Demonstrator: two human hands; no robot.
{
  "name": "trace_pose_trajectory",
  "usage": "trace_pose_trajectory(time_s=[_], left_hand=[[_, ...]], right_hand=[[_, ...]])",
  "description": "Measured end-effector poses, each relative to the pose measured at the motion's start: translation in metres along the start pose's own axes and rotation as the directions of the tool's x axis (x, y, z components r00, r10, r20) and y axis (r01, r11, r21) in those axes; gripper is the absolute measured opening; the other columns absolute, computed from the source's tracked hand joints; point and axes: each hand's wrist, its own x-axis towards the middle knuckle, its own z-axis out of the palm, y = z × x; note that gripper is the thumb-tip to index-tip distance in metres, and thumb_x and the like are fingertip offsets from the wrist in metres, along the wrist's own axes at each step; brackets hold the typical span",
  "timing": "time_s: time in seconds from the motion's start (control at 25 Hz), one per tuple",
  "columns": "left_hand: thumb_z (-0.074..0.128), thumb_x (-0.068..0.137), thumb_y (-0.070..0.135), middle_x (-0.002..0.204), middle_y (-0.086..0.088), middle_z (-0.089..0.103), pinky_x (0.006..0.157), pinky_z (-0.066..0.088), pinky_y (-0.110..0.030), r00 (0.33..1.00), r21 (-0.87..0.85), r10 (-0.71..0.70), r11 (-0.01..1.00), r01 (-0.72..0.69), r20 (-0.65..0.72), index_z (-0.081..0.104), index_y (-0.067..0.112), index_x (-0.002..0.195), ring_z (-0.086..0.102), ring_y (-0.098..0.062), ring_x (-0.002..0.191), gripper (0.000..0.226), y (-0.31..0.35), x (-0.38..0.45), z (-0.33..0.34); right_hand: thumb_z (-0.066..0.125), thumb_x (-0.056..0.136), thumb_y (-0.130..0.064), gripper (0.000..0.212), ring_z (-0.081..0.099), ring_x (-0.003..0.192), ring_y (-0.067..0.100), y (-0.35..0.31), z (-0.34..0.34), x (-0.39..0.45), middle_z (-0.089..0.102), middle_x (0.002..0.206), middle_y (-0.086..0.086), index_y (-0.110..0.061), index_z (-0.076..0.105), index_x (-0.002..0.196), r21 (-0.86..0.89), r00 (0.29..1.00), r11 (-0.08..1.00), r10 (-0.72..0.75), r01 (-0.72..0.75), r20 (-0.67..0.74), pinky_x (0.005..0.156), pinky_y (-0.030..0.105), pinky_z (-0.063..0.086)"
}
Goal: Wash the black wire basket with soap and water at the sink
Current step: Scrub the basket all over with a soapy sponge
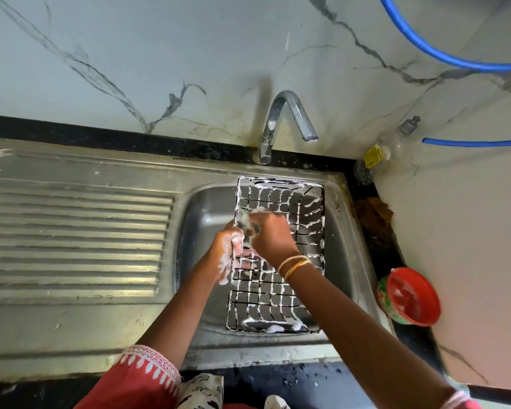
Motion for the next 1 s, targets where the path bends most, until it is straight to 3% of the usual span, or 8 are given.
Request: trace_pose_trajectory(time_s=[0.2,0.28,0.4,0.52,0.6,0.8,0.88,1.0], left_hand=[[0.023,0.082,-0.019,0.044,0.01,0.05,0.042,0.036,-0.017,0.987,-0.001,0.137,0.99,-0.138,-0.079,0.044,-0.007,0.07,0.042,-0.001,0.029,0.027,0.011,0.0,-0.001],[0.027,0.085,-0.01,0.055,0.006,0.055,0.037,0.039,-0.015,0.988,0.016,0.145,0.989,-0.144,-0.057,0.047,-0.024,0.102,0.046,0.0,0.034,0.03,0.004,-0.003,-0.006],[0.041,0.071,0.018,0.08,-0.011,0.059,0.068,0.048,-0.031,1.0,-0.059,0.012,0.998,-0.012,0.014,0.04,0.011,0.139,0.063,-0.023,0.07,0.069,0.013,0.002,-0.007],[0.041,0.064,0.019,0.08,-0.013,0.061,0.073,0.044,-0.035,0.998,-0.048,0.028,0.999,-0.025,0.062,0.055,0.017,0.112,0.062,-0.029,0.073,0.05,0.013,-0.001,-0.003],[0.041,0.08,0.012,0.063,-0.005,0.053,0.06,0.039,-0.028,0.996,-0.085,0.062,0.994,-0.067,-0.058,0.052,0.013,0.079,0.05,-0.021,0.059,0.011,0.012,-0.005,0.002],[0.038,0.065,0.008,0.049,-0.005,0.053,0.053,0.037,-0.024,0.975,-0.224,0.131,0.96,-0.17,-0.18,0.051,-0.011,0.069,0.05,-0.016,0.047,0.024,0.014,0.008,-0.022],[0.034,0.067,0.008,0.058,-0.007,0.066,0.062,0.046,-0.028,0.991,-0.288,0.087,0.951,-0.113,-0.103,0.065,0.008,0.075,0.063,-0.022,0.054,0.032,0.014,0.009,-0.026],[0.031,0.075,0.01,0.07,-0.008,0.071,0.069,0.045,-0.032,0.992,-0.254,0.088,0.961,-0.108,-0.087,0.058,0.016,0.095,0.066,-0.029,0.073,0.034,0.009,0.012,-0.02]], right_hand=[[0.059,0.086,0.0,0.023,0.067,0.084,0.025,0.009,0.006,-0.053,0.069,0.105,0.013,-0.007,0.072,0.103,0.012,0.904,0.945,-0.317,0.327,0.287,0.075,0.034,0.058],[0.059,0.086,0.0,0.028,0.065,0.089,0.024,0.01,-0.007,-0.043,0.067,0.109,0.013,-0.008,0.068,0.112,-0.055,0.885,0.94,-0.295,0.336,0.361,0.078,0.034,0.057],[0.054,0.09,-0.004,0.024,0.059,0.08,0.018,0.01,-0.034,0.006,0.061,0.105,0.011,-0.007,0.064,0.111,-0.17,0.996,0.982,-0.09,0.086,-0.015,0.075,0.026,0.056],[0.051,0.085,0.003,0.025,0.063,0.081,0.024,0.005,-0.037,0.039,0.065,0.101,0.015,-0.006,0.067,0.102,-0.042,0.917,0.993,0.085,-0.11,-0.39,0.072,0.031,0.057],[0.053,0.083,0.005,0.027,0.064,0.077,0.023,-0.011,-0.013,0.027,0.067,0.098,0.014,-0.008,0.067,0.102,-0.04,0.939,0.999,0.019,-0.034,-0.345,0.062,0.024,0.053],[0.06,0.081,-0.003,0.02,0.065,0.075,0.026,-0.01,0.022,-0.032,0.069,0.098,0.014,-0.012,0.071,0.095,-0.008,0.964,0.964,-0.265,0.265,0.026,0.067,0.034,0.058],[0.057,0.084,-0.003,0.026,0.066,0.086,0.025,0.0,0.004,-0.027,0.068,0.106,0.013,-0.012,0.068,0.105,-0.132,0.971,0.97,-0.185,0.205,0.15,0.076,0.035,0.058],[0.054,0.086,0.001,0.027,0.066,0.094,0.029,-0.004,-0.025,0.005,0.066,0.104,0.015,-0.006,0.064,0.109,-0.289,0.994,0.954,0.059,-0.083,-0.09,0.08,0.037,0.056]])
